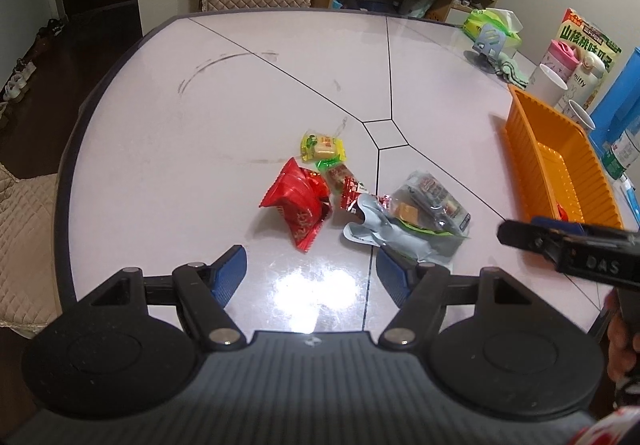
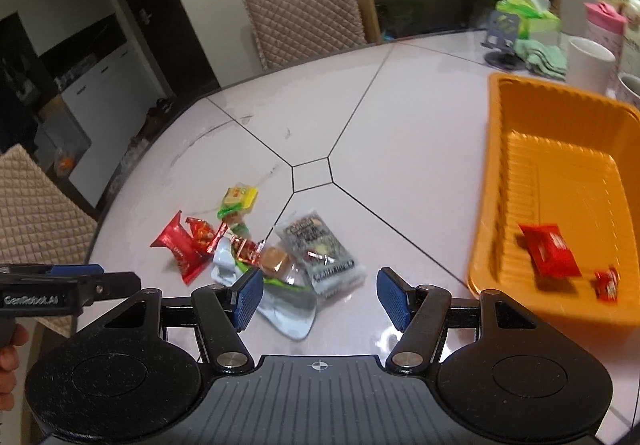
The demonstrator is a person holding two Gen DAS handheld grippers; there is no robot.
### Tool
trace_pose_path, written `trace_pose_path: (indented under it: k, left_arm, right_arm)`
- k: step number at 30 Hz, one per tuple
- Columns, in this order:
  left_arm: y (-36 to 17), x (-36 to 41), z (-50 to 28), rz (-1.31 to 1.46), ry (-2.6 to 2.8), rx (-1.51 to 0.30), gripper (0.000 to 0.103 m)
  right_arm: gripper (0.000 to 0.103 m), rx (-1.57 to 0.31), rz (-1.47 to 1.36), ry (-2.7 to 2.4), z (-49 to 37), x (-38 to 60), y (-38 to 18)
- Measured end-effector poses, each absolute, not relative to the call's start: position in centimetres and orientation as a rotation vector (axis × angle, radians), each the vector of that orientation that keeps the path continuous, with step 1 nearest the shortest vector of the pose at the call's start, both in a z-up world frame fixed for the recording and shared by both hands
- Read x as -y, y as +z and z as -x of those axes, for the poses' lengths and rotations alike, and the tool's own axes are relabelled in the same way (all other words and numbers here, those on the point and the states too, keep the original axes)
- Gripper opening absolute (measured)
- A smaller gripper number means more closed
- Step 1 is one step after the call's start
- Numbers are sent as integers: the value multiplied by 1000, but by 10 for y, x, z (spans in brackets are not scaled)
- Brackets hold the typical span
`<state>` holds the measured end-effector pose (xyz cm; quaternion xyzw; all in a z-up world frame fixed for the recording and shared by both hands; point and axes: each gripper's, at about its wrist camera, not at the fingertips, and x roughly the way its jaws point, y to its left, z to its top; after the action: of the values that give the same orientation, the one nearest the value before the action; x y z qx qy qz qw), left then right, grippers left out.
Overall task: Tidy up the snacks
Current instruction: 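Move both grippers back toward the snack pile, then grasp the silver snack pack with the right gripper while the left grasps a red candy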
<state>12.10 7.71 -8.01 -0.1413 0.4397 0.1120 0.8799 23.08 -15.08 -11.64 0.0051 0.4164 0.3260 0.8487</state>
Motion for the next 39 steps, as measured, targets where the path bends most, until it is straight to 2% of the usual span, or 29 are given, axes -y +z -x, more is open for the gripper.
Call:
trace_pose_path:
  k: [21,23,25,30,39]
  left_arm:
    - [-105,-82,-153,313,228,-979,61]
    - [-106,-82,-154,315,232,-976,61]
    - [-108,-82,-157,309,235,-981,61]
    - [-113,-83,-163,316,247,-983,61]
    - [-124,-92,-173,269,296,-985,60]
  right_arm:
    - [63,-927,176,758,-278,93,-161]
    - [59,-929,188,761,-280,91,-164]
    - [48,-933,203,766,-280,89,-165]
    - [40,-908,222,766,-277,89,-167]
    - [39,-909,148,703,-282,100,-161]
